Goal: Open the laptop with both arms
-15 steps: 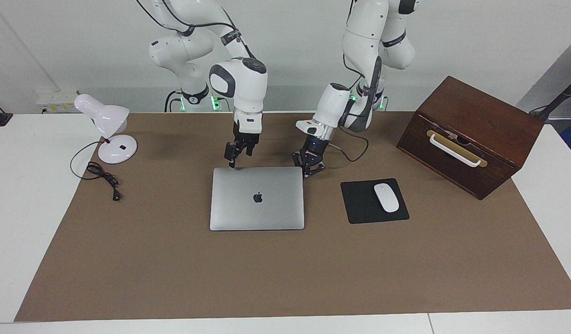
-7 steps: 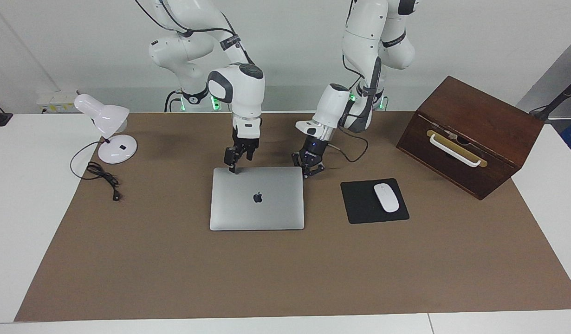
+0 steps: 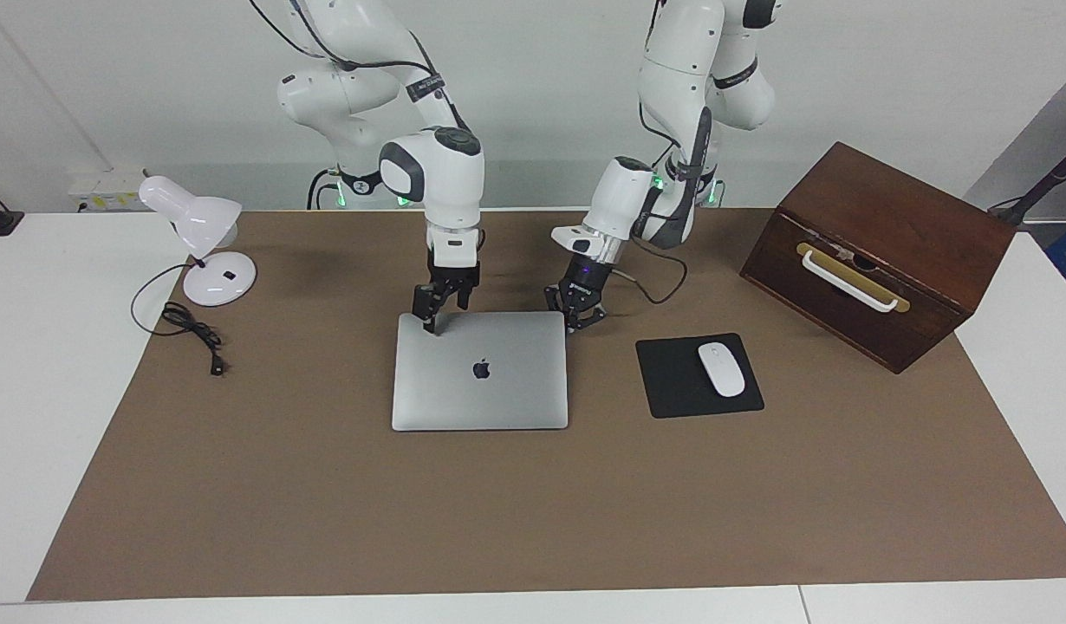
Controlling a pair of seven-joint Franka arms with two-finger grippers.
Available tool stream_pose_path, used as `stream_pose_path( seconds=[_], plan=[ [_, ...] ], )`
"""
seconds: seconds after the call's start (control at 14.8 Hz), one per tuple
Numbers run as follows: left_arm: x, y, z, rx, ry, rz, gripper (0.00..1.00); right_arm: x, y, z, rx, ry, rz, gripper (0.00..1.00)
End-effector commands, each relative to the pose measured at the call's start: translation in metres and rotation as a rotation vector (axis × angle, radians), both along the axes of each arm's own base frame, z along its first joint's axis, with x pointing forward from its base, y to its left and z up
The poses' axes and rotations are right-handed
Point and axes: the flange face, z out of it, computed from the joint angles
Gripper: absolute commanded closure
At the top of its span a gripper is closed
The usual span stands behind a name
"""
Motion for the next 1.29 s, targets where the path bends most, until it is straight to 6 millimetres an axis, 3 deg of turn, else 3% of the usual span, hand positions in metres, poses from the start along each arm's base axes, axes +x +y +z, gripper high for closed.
stream_pose_path(
  seconds=[0.0, 0.61, 0.95, 1.22],
  plan=[
    [0.004, -0.006, -0.01, 0.003, -0.008, -0.004, 1.0, 0.013, -0.001, 0.001, -0.008, -0.023, 0.039, 0.0],
    [0.004, -0.006, -0.01, 0.005, -0.008, -0.006, 1.0, 0.022, -0.006, -0.008, 0.014, -0.033, 0.065, 0.0],
    [0.004, -0.006, -0.01, 0.005, -0.008, -0.005, 1.0, 0.031, 0.0, 0.0, 0.016, -0.049, 0.082, 0.0],
    [0.003, -0.007, -0.01, 0.006, -0.008, -0.007, 1.0, 0.049, 0.004, 0.013, 0.011, -0.068, 0.098, 0.0]
  ],
)
